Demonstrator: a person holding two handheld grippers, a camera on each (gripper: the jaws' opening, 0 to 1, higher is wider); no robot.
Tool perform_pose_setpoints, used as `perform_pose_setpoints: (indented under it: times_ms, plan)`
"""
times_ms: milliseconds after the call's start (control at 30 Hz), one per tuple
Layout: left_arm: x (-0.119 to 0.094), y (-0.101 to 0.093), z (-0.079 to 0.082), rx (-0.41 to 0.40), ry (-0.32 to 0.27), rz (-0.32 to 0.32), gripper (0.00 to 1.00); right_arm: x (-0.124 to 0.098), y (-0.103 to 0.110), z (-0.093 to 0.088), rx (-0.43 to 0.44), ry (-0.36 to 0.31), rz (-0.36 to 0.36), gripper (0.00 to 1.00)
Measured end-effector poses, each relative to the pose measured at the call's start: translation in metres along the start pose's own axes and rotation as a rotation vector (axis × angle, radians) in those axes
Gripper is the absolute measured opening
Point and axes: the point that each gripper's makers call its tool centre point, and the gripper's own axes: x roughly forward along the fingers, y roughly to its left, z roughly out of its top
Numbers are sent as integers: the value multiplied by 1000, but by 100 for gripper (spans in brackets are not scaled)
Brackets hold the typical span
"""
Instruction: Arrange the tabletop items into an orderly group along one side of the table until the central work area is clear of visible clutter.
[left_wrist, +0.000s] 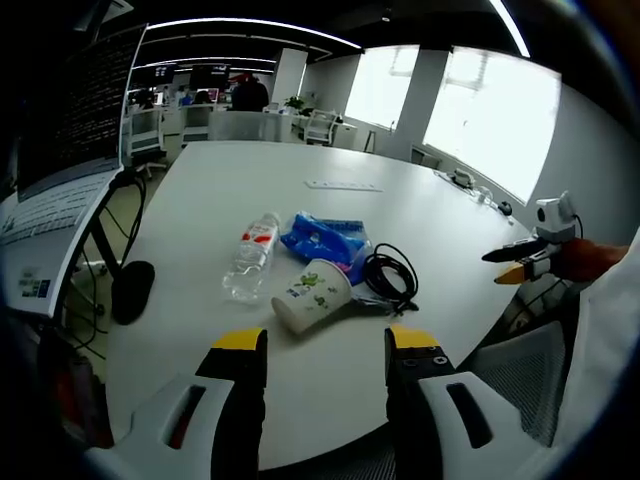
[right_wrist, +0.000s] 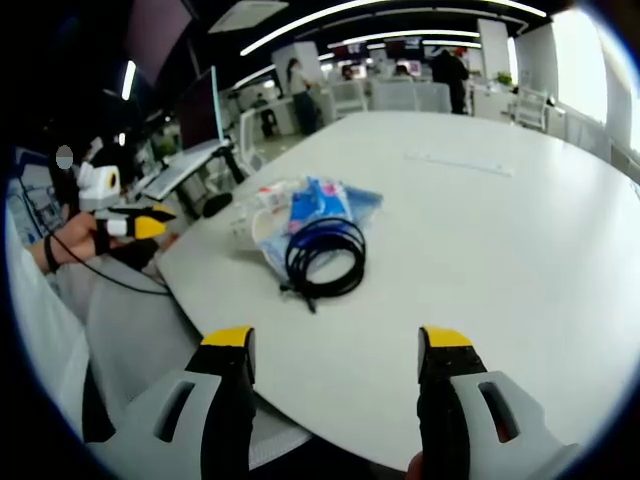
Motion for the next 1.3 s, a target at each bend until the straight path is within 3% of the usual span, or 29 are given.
perform_pose_setpoints:
  times_ms: [1300]
  plan:
    - [4, -4, 2, 6, 18, -6, 46, -5, -3, 0, 53, -30, -4, 64]
